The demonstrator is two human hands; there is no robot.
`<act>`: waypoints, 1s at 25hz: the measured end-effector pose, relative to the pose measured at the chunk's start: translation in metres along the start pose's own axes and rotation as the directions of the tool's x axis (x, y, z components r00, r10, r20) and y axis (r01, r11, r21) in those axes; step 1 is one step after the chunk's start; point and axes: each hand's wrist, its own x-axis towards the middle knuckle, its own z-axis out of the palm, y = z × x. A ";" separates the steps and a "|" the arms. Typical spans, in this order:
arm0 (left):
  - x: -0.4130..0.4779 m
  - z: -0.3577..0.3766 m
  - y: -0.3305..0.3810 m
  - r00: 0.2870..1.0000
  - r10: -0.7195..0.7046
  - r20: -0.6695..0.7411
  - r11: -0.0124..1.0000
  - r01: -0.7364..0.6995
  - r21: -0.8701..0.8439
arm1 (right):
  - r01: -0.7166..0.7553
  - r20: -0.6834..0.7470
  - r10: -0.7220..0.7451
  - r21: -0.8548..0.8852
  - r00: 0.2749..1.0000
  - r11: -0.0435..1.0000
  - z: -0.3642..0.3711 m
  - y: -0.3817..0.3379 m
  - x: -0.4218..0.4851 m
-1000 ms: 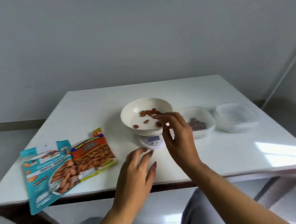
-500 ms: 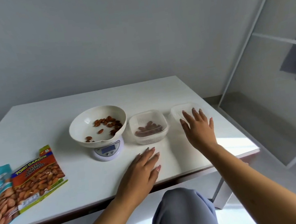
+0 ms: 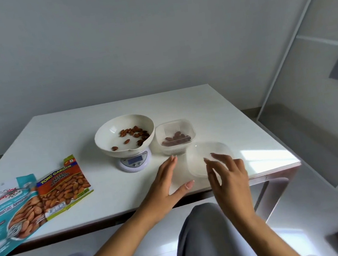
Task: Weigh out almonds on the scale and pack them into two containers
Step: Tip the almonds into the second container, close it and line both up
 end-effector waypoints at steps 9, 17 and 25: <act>-0.047 -0.062 -0.019 0.986 -0.049 -0.160 0.971 0.085 0.225 | -0.206 0.170 0.128 0.604 0.977 0.770 0.025 -0.052 0.005; -0.042 -0.079 -0.005 0.993 0.058 -0.098 0.755 0.021 0.656 | -0.496 0.514 0.255 0.411 0.819 0.765 0.049 -0.058 0.031; -0.020 -0.080 0.001 0.995 -0.101 -0.011 0.697 0.079 0.712 | -0.508 0.622 0.193 0.379 0.759 0.773 0.060 -0.059 0.034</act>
